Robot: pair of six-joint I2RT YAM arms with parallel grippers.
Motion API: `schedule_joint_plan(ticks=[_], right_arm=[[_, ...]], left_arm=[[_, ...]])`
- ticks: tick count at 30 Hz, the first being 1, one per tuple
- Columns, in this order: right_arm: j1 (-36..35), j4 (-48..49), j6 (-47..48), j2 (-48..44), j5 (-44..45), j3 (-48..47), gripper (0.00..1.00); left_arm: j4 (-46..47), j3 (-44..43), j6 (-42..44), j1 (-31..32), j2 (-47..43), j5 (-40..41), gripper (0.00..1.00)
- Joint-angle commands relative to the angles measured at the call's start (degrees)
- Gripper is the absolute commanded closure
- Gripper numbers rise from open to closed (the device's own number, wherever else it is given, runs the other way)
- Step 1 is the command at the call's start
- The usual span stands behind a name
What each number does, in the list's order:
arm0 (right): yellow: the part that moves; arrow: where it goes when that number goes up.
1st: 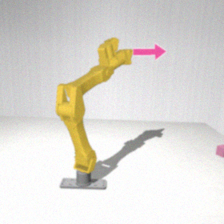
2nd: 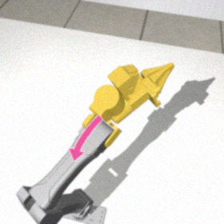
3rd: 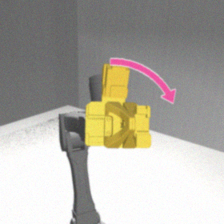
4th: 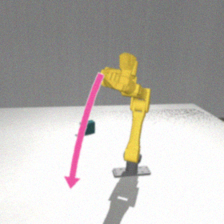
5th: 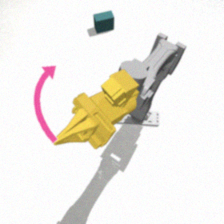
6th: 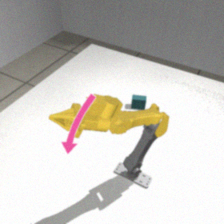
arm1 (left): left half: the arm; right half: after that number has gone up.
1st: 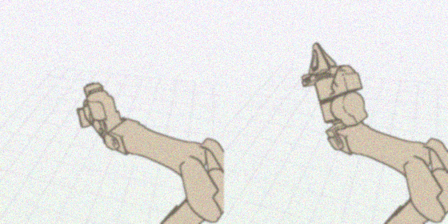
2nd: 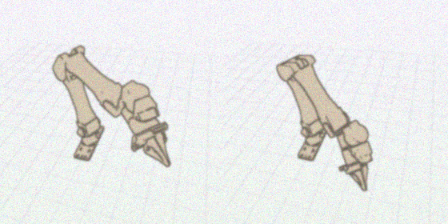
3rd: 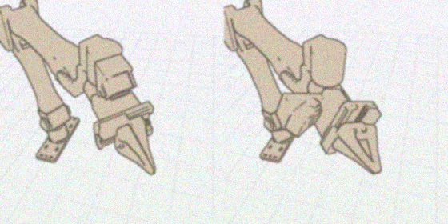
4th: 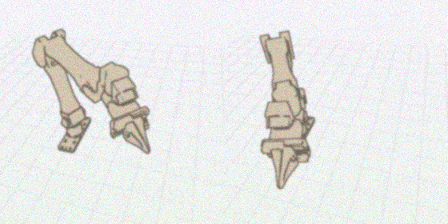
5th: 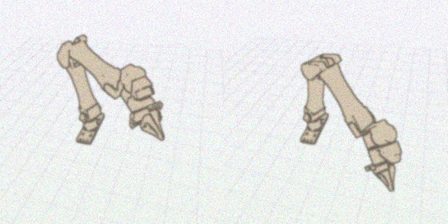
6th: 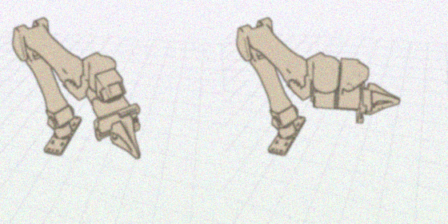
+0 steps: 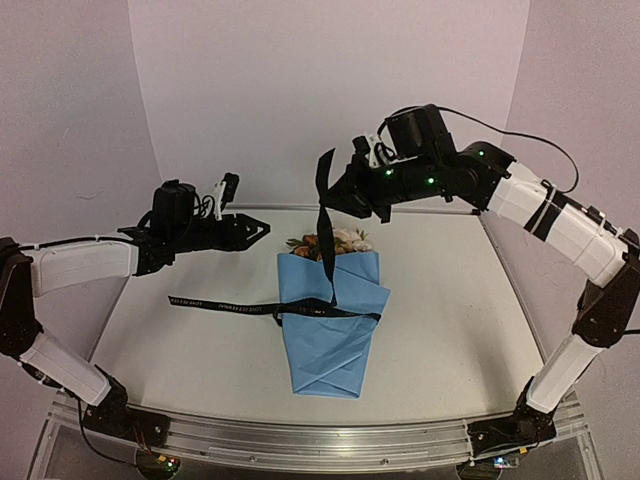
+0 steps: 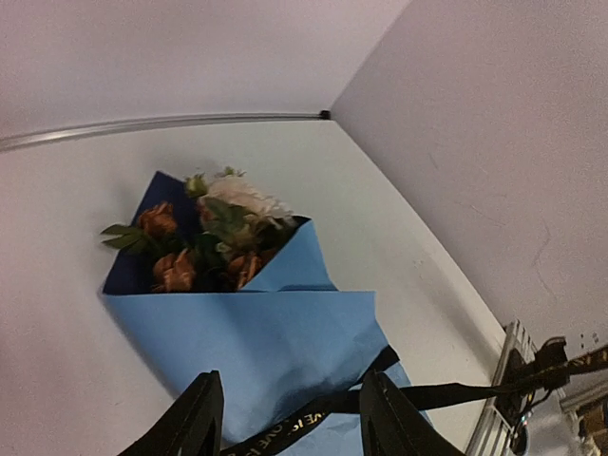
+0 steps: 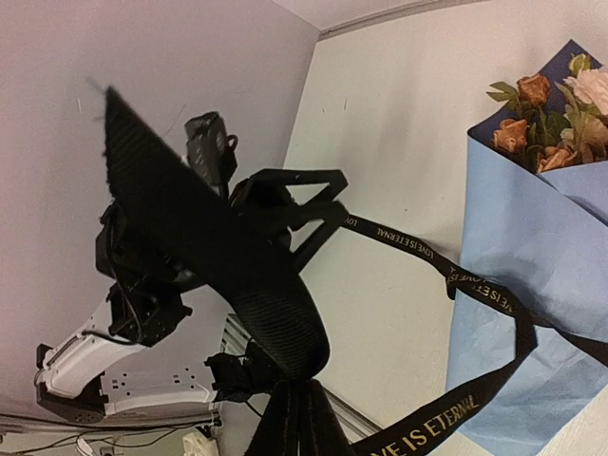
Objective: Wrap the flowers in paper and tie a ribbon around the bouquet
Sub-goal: Pass from the right arm to the left
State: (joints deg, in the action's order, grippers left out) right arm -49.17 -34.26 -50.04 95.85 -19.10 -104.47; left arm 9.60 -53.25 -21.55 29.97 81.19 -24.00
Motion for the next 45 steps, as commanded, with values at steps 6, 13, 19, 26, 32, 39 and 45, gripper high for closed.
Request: schedule_joint_plan(ticks=[6,13,19,26,32,39,45], right_arm=[[1.29,-2.33,-2.2,0.36,10.74,5.43,1.0],[1.22,9.83,-3.72,-1.47,12.35,19.3,1.0],[1.24,9.3,-4.76,-1.24,4.35,17.49,1.0],[1.17,11.68,-4.48,-1.05,-5.87,16.72,1.0],[1.16,13.08,-2.47,-2.05,-7.79,18.12,1.0],[1.12,11.93,-0.13,-1.3,-10.21,17.32,1.0],[1.1,9.34,2.54,-0.62,-11.7,16.71,1.0]], left_arm=[[13.53,-1.6,8.04,5.01,0.87,-9.58,0.43],[10.43,-7.43,9.08,7.02,4.73,-16.27,0.41],[-7.17,-17.58,19.54,7.29,9.83,-21.27,0.36],[-0.7,-17.74,14.82,7.32,12.53,-23.71,0.39],[1.27,-18.53,11.9,7.29,14.27,-26.91,0.45],[3.24,-19.21,10.22,7.41,16.24,-27.96,0.51],[3.5,-20.93,10.23,7.84,18.21,-28.67,0.61]])
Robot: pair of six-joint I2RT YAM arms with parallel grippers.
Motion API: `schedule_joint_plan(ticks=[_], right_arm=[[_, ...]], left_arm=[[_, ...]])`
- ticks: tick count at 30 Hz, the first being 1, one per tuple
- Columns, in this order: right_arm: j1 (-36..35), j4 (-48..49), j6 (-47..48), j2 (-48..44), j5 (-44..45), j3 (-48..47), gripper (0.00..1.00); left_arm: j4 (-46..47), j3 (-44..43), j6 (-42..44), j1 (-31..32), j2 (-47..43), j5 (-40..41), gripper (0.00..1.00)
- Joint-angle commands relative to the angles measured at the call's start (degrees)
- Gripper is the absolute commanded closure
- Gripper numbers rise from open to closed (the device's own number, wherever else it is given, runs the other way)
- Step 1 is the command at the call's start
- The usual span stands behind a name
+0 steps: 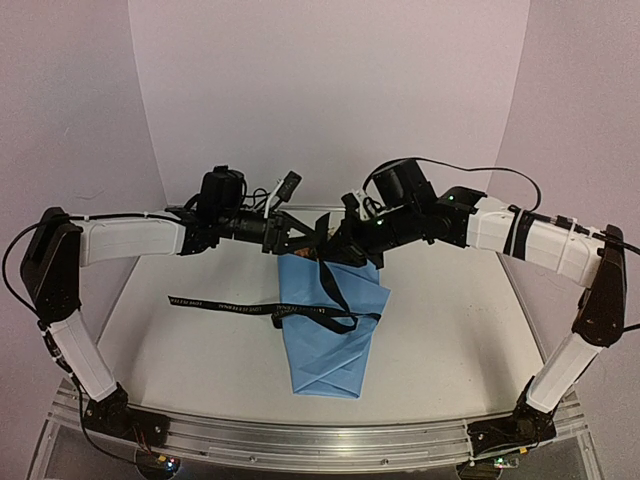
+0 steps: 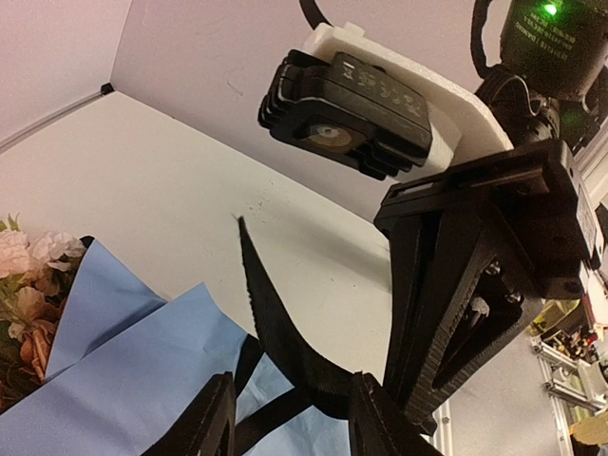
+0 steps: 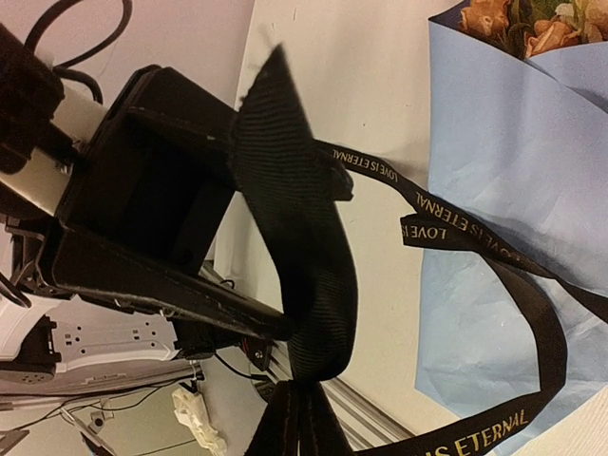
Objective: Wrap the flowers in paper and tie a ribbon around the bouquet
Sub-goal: Pass from the right arm to the left
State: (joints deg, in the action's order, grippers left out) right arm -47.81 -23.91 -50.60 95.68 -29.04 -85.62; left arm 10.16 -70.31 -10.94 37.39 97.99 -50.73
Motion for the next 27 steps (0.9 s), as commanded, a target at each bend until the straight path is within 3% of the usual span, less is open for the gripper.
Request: schedule_joint_plan(ticks=[1,5,8,11,14,16,23,27], right_arm=[[-0.23,-1.42,3.67,-0.53,-1.63,-2.02,1.0],[-0.24,-3.01,6.2,-0.75,-1.09,-1.83,1.0],[-0.22,-4.47,8.89,-0.9,-0.85,-1.97,0.98],[-0.21,-7.45,16.08,-3.45,2.67,0.51,0.66],[-0.04,-8.47,26.16,-8.16,10.45,7.11,0.43],[0.09,-8.33,32.15,-10.07,14.09,10.48,0.35],[0.95,-4.04,47.98,-6.22,16.68,14.77,0.33],[1.16,3.28,54.47,-3.03,14.61,17.82,0.35]], left_arm=[[2.5,-4.41,-0.34,0.5,1.82,-2.22,0.63],[0.79,-5.53,0.17,0.68,2.46,-2.52,0.75],[-0.58,-5.93,1.19,0.69,2.31,-1.63,0.94],[-7.69,-7.19,7.92,0.17,1.38,1.39,1.0],[-15.16,-7.85,13.66,-2.88,-0.97,2.27,1.0],[-15.33,-6.6,13.85,-5.86,-4.28,1.93,1.0],[-24.95,-8.55,23.41,-10.74,-15.7,12.19,1.0],[-20.53,-5.31,24.93,-11.36,-22.5,22.97,1.0]])
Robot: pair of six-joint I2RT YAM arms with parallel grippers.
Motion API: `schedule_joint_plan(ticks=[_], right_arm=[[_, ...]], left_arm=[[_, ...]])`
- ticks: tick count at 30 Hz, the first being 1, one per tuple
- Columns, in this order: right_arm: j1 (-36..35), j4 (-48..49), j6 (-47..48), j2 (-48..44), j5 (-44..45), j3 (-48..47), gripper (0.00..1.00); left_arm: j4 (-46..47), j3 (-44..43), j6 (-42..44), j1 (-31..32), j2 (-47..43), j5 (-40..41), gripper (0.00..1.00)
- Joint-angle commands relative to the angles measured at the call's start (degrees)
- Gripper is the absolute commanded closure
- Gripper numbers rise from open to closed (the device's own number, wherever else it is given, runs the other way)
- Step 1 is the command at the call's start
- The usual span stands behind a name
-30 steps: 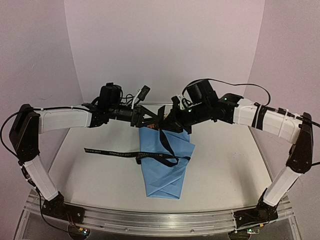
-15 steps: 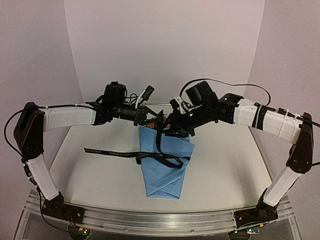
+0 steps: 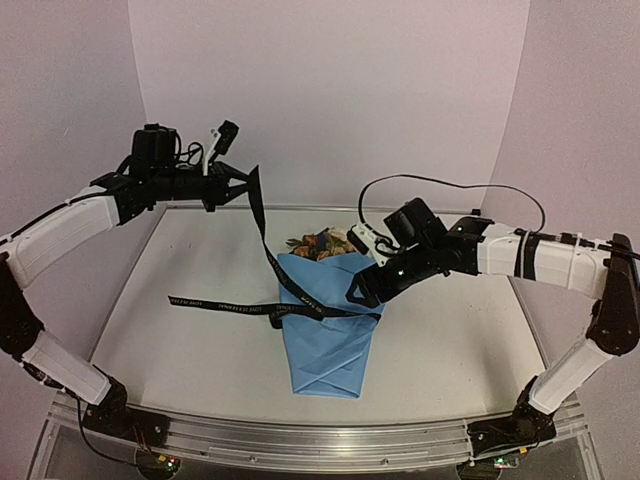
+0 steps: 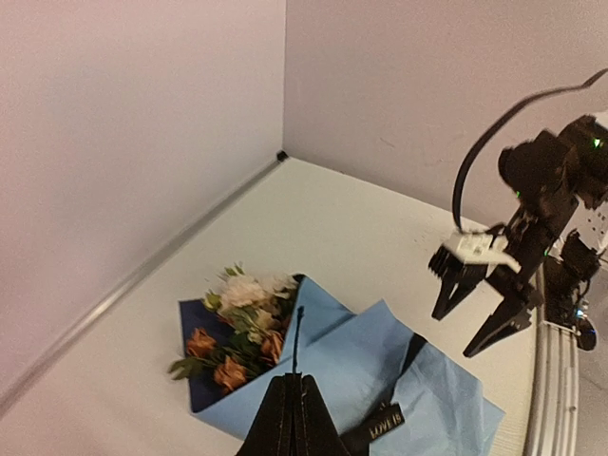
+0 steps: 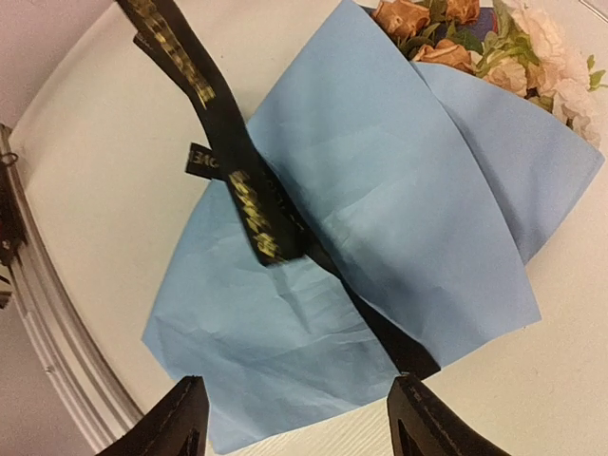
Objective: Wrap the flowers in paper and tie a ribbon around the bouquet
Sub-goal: Pass from the right arm to the left, then cross the ribbon over the folded bouquet.
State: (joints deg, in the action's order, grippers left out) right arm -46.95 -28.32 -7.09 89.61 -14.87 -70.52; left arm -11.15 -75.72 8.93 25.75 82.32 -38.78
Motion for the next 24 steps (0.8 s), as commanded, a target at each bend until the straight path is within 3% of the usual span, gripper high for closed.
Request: schedule_joint_plan(ticks=[1,4,11,18,21,24], right_arm=[[0.34,8.93,12.41,3.94,0.46,3.27,0.35],[0.33,10.11,14.94,7.14,0.86,2.5,0.37],[0.36,10.3,16.73,12.92,-0.27,0.39,0.46],[0.26,10.6,15.96,14.54,1.18,0.84,0.6],[0.28,10.96,16.14,14.87,2.13,1.02,0.69],[0.23,11.15,16.31,14.52,2.55,1.49,0.85]], left_arm=[[2.59,1.09,5.43,0.25,-8.24,12.28,0.99],[5.35,2.42,9.24,0.23,-9.58,10.39,0.99],[-1.34,-3.3,12.07,0.31,0.18,1.8,0.98],[-10.38,-8.95,18.4,2.89,9.73,-0.58,0.97],[-14.5,-12.19,21.07,6.44,14.83,2.63,0.96],[-16.43,-14.96,22.18,8.75,19.4,3.9,0.96]])
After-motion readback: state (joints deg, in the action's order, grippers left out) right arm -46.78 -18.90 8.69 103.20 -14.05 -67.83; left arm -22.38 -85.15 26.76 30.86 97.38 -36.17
